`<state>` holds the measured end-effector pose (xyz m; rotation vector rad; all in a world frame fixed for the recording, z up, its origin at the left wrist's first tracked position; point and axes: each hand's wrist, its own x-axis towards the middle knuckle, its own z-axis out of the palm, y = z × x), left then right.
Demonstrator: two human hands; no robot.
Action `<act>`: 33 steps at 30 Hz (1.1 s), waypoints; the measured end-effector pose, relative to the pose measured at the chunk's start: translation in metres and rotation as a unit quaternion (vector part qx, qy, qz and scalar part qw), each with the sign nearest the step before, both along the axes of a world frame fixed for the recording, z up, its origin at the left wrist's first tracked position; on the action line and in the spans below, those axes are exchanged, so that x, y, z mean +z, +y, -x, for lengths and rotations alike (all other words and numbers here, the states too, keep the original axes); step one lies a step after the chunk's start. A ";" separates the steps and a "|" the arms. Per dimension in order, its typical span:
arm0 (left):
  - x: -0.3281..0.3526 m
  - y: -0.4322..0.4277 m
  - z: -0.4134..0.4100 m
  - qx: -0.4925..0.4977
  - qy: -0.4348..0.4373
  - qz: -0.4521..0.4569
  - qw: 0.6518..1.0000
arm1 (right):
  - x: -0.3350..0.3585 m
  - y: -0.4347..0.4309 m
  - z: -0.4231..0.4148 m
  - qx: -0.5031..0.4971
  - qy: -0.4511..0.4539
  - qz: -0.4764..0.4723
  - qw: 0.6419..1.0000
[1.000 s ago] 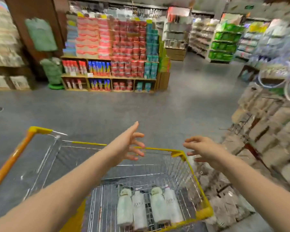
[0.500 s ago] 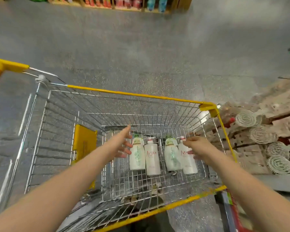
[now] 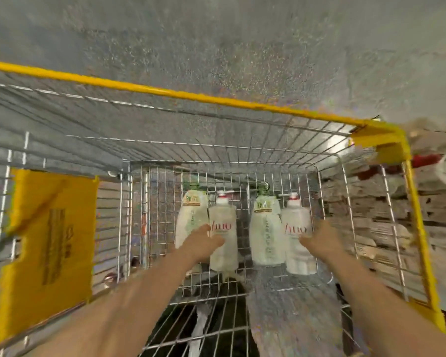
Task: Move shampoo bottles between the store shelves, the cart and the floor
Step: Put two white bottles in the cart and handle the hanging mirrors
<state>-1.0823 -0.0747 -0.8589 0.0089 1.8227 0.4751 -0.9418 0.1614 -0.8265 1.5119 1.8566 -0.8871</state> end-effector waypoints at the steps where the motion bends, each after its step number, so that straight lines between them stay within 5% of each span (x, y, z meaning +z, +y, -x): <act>1: -0.008 0.008 -0.005 -0.004 0.002 0.002 1.000 | -0.004 0.003 0.001 -0.003 -0.010 0.008 1.000; 11: -0.063 0.037 -0.014 -0.050 0.112 0.086 0.989 | -0.051 0.023 -0.005 0.004 -0.021 0.073 0.997; 19: -0.083 0.047 -0.032 0.143 0.075 0.045 0.986 | -0.072 0.035 -0.017 -0.103 -0.006 0.128 0.986; 25: -0.061 0.035 -0.025 0.181 0.050 0.038 0.981 | -0.052 0.026 -0.010 -0.116 -0.017 0.133 0.984; 33: 0.021 0.016 0.002 0.109 0.065 -0.032 0.991 | 0.025 0.018 -0.012 -0.179 0.067 0.145 0.971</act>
